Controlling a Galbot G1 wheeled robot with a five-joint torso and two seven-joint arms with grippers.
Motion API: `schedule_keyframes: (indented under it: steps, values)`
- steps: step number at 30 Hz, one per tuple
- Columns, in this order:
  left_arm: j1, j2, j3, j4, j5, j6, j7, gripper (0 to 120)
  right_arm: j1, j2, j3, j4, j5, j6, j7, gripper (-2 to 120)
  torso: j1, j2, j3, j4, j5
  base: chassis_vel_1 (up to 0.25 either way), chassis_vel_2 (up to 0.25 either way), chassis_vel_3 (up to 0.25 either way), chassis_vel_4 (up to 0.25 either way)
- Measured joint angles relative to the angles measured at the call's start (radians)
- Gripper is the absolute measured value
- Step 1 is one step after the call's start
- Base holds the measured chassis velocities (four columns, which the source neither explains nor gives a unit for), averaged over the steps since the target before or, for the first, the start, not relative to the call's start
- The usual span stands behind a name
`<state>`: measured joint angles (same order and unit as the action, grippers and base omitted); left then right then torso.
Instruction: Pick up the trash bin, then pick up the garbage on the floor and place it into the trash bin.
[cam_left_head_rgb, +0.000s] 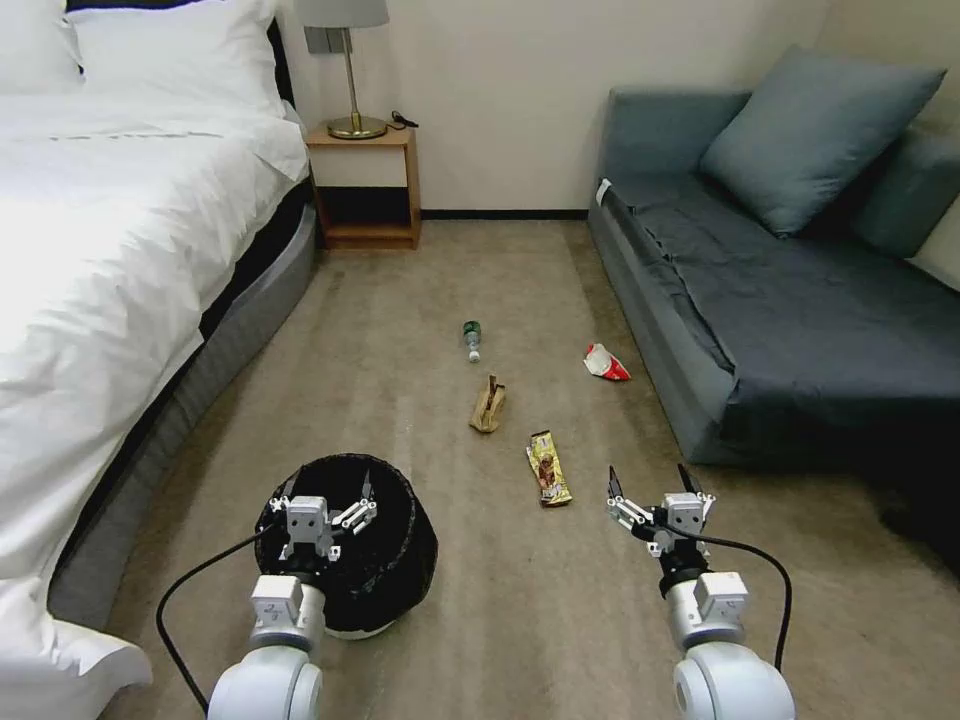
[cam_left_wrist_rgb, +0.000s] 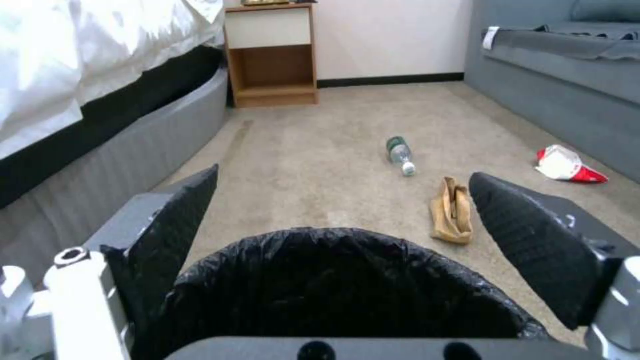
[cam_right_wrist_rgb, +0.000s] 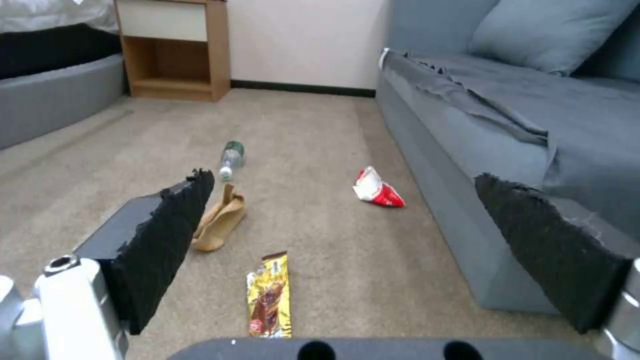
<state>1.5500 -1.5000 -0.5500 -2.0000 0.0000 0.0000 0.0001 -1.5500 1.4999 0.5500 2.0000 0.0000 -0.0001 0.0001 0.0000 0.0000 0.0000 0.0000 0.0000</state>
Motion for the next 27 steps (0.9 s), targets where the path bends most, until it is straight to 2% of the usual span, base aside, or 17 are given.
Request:
schedule_keyframes:
  steps: [24,27]
  values:
    - [0.000,0.000,0.000,0.000,0.000,0.000,0.000,100,0.000,0.000,0.000,0.000,0.000,0.000,0.000,100,0.000,0.000,0.000,0.0000,0.0000,0.000,0.000,0.000,0.000]
    - [-0.005,-0.002,-0.003,0.003,-0.004,0.007,-0.001,100,-0.002,0.017,0.002,0.018,-0.019,-0.014,0.018,100,0.000,0.000,0.000,0.0003,0.0000,0.000,0.000,0.000,0.000]
